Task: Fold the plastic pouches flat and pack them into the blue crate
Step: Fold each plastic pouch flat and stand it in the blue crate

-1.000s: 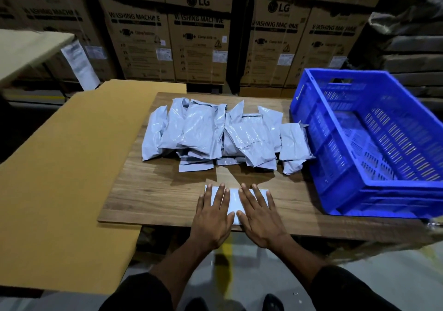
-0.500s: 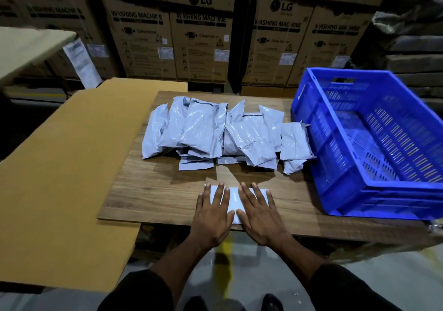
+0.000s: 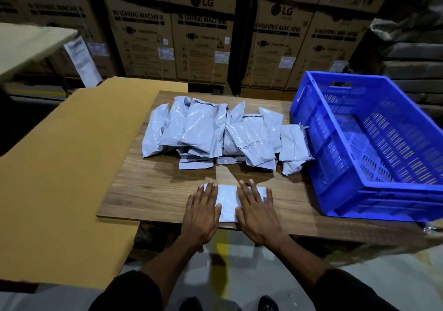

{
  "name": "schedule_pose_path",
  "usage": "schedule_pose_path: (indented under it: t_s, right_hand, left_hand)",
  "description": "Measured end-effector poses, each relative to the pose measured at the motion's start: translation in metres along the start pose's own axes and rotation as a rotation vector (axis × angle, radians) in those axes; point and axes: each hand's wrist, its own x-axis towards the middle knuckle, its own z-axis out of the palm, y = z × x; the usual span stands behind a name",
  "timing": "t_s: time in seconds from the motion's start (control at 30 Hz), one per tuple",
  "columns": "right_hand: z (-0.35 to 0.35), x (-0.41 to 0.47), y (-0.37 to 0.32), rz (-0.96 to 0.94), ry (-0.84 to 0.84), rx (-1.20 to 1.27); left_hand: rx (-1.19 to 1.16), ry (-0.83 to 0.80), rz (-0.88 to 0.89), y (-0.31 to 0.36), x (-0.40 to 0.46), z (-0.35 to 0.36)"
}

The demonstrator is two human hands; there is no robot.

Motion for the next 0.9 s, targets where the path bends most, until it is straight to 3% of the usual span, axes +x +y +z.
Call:
schedule_pose_path:
  t_s: [0.1,0.2,0.27,0.43,0.9]
  right_hand:
    - [0.0,0.007,-0.013,-0.065,0.066,-0.003]
    - [0.01,0.01,-0.02,-0.085,0.055,0.057]
    - [0.015,0.008,-0.019,-0.09,0.052,0.07]
    - [0.016,0.007,-0.019,-0.063,0.066,0.118]
    - [0.021,-0.016,0.024,0.021,0.004,0.093]
  left_hand:
    - [0.0,0.042,0.026,0.001,0.006,0.001]
    - [-0.029,0.079,0.25,0.0,0.012,0.01]
    - [-0.052,0.093,0.31,0.002,0.014,0.014]
    - [-0.066,0.126,0.248,0.006,0.007,0.013]
    - [0.112,-0.073,0.086,0.009,0.006,-0.001]
